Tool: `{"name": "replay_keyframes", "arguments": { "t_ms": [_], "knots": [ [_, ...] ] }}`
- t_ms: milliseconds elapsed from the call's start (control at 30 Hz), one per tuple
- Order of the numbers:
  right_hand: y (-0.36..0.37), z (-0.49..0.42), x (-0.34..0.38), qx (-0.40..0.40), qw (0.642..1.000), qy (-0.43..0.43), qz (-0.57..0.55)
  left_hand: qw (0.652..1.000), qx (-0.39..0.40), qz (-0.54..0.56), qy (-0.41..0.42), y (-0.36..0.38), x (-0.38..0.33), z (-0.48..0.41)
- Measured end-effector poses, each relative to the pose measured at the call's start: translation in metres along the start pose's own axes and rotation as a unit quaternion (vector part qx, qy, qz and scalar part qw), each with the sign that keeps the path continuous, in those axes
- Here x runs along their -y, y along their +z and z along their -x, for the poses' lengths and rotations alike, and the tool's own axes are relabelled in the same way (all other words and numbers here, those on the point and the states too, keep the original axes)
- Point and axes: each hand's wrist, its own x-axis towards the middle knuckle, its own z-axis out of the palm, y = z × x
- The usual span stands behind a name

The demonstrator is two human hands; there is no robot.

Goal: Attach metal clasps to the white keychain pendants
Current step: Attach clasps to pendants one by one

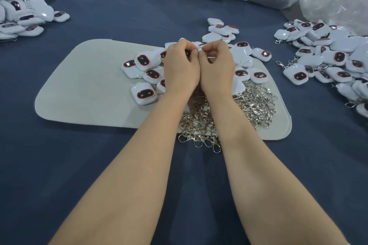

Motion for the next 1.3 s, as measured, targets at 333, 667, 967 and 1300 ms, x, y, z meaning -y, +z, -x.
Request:
{"name": "replay_keyframes", "arguments": {
  "t_ms": [333, 667, 967, 1300],
  "knots": [
    [-0.0001, -0.0008, 0.0000, 0.001, 1.000, 0.006, 0.002, 1.000, 0.006, 0.000, -0.004, 0.0000, -0.0007, 0.0005],
    [-0.0024, 0.0009, 0.0009, 0.030, 1.000, -0.002, 0.007, 1.000, 0.006, -0.016, -0.012, -0.0006, -0.0006, 0.0007],
    [-0.0041, 0.0012, 0.0008, 0.044, 0.999, -0.013, 0.021, 0.999, 0.011, -0.035, -0.008, -0.0007, 0.0001, -0.0010],
    [-0.0031, 0.0010, 0.0017, 0.012, 1.000, -0.001, -0.015, 1.000, 0.022, -0.018, -0.007, -0.0003, -0.0016, 0.0001]
  ]
}}
